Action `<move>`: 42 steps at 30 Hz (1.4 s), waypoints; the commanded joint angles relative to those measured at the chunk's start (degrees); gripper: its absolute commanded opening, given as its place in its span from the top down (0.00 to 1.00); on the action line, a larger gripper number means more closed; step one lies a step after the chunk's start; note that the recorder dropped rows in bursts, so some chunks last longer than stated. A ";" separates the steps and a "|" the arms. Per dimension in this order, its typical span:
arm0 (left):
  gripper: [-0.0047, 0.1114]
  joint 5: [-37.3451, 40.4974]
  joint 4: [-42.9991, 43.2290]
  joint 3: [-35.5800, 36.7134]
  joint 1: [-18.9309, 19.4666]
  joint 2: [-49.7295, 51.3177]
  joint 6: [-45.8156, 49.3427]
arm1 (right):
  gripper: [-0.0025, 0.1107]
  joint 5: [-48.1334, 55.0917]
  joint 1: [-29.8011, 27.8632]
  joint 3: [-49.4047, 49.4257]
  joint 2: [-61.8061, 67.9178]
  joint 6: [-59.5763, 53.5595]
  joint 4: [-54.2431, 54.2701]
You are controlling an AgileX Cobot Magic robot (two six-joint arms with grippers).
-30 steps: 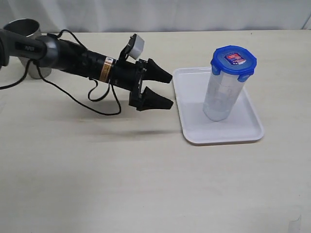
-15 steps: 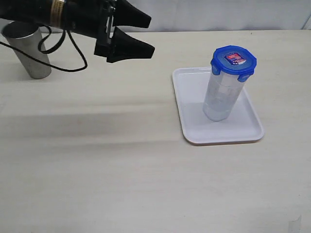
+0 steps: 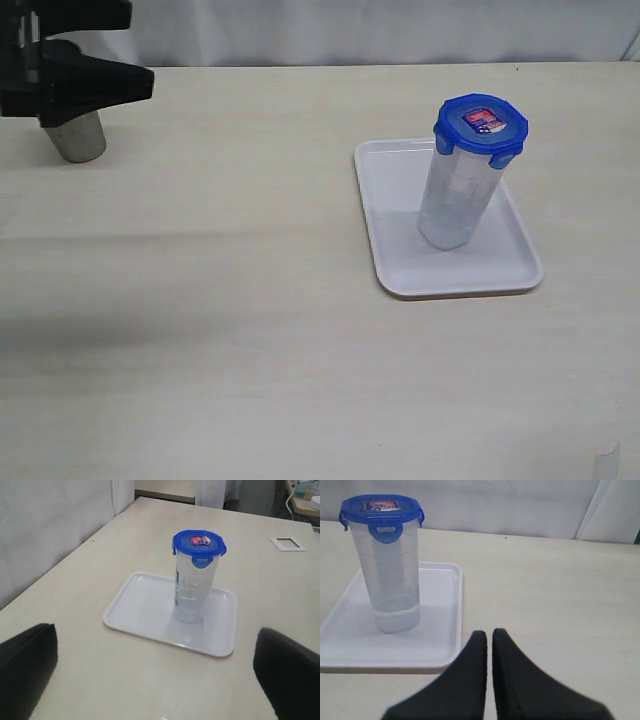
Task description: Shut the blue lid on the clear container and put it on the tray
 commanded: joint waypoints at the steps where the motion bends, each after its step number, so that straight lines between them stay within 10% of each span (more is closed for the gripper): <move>1: 0.08 -0.78 -0.38 4.50 3.90 -3.91 1.74 | 0.94 -0.31 -0.35 0.13 -0.30 -0.22 -0.33; 42: 0.08 2.04 -7.86 6.94 -1.00 -16.19 -1.21 | 0.94 -0.31 -0.35 0.13 -0.30 -0.22 0.08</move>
